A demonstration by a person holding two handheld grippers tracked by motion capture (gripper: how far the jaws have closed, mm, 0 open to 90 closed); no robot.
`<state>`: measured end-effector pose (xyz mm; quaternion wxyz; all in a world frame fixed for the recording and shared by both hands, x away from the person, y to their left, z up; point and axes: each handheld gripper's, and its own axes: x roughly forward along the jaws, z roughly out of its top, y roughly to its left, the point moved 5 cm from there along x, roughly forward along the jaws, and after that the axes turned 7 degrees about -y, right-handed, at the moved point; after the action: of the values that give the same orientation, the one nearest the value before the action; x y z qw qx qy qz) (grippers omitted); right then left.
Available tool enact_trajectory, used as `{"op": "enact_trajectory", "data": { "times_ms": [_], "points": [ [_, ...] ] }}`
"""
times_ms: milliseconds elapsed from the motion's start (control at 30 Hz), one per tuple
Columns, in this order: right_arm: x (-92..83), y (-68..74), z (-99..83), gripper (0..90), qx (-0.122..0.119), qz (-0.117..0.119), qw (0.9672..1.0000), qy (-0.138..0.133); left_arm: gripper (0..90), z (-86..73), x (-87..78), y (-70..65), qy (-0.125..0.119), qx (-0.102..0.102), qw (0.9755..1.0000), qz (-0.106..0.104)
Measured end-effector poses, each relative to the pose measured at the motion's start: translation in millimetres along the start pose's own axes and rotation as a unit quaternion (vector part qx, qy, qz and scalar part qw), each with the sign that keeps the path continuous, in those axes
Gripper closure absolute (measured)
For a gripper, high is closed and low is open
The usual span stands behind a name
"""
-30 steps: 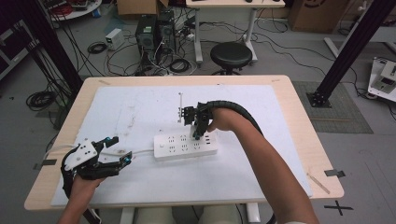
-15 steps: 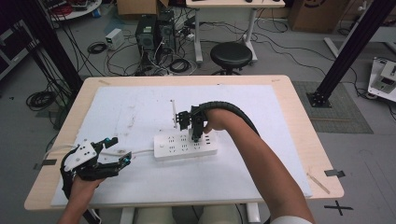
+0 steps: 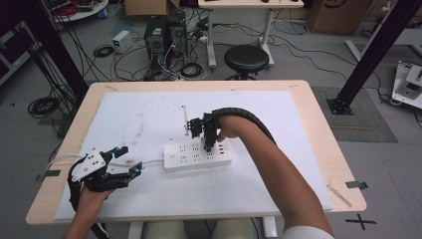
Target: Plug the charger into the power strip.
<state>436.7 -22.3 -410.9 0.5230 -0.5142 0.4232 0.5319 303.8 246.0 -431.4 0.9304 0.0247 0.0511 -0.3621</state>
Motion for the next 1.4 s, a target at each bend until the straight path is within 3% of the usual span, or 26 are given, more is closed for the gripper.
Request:
{"op": "enact_trajectory", "data": {
  "times_ms": [367, 467, 500, 533, 633, 700, 767, 867, 967, 1067, 1133, 1200, 1400],
  "points": [
    [0.4, -0.4, -3.5, 63.3, 0.017, 0.003, 0.9996, -0.022, 23.5, -0.2, -4.2, 2.0, -0.002, -0.004, 1.0000, 0.006],
    [0.4, -0.7, -3.9, 61.5, 0.031, 0.001, 0.9991, -0.029, 23.5, 1.0, -8.4, 3.6, -0.004, -0.003, 1.0000, 0.008],
    [0.9, -0.7, -4.3, 58.3, 0.044, 0.003, 0.9985, -0.033, 23.5, 1.0, -9.5, 4.2, -0.003, -0.001, 1.0000, 0.009],
    [1.1, -1.6, -5.2, 48.2, 0.058, 0.004, 0.9975, -0.041, 23.5, 0.9, -10.2, 4.4, -0.004, -0.002, 0.9999, 0.011],
    [-0.3, -3.5, -8.3, 30.1, 0.111, 0.007, 0.9910, -0.075, 23.5, 0.5, -12.1, 5.2, -0.004, -0.002, 0.9999, 0.012],
    [-4.1, -4.4, -11.0, 22.9, 0.135, -0.011, 0.9866, -0.090, 23.5, 0.5, -12.4, 5.2, -0.005, -0.005, 0.9999, 0.012],
    [-10.6, -4.8, -14.3, 21.9, 0.154, -0.016, 0.9817, -0.111, 23.5, 0.9, -12.2, 5.2, -0.006, -0.004, 0.9999, 0.011],
    [-23.1, -4.1, -18.8, 21.9, 0.184, -0.024, 0.9708, -0.152, 23.5, 1.9, -10.9, 4.5, -0.007, -0.004, 0.9999, 0.009],
    [-34.8, -2.7, -25.0, 20.7, 0.199, -0.033, 0.9619, -0.185, 23.5, 2.8, -8.8, 3.3, -0.009, -0.005, 0.9999, 0.007],
    [-42.8, 1.5, -35.1, 20.7, 0.195, -0.046, 0.9595, -0.198, 23.5, 3.5, -6.8, 1.6, -0.008, -0.001, 1.0000, 0.005],
    [-44.4, 3.8, -43.4, 20.7, 0.207, -0.049, 0.9571, -0.197, 23.5, 4.1, -5.4, 0.1, -0.008, -0.002, 1.0000, 0.002],
    [-45.3, 7.1, -51.9, 20.6, 0.225, -0.039, 0.9524, -0.202, 23.5, 4.6, -4.1, -1.2, -0.008, -0.001, 1.0000, 0.000],
    [-49.6, 17.9, -74.0, 15.4, 0.234, -0.045, 0.9462, -0.219, 23.5, 4.4, 0.2, -4.3, -0.008, -0.001, 1.0000, -0.003]
  ]
}}
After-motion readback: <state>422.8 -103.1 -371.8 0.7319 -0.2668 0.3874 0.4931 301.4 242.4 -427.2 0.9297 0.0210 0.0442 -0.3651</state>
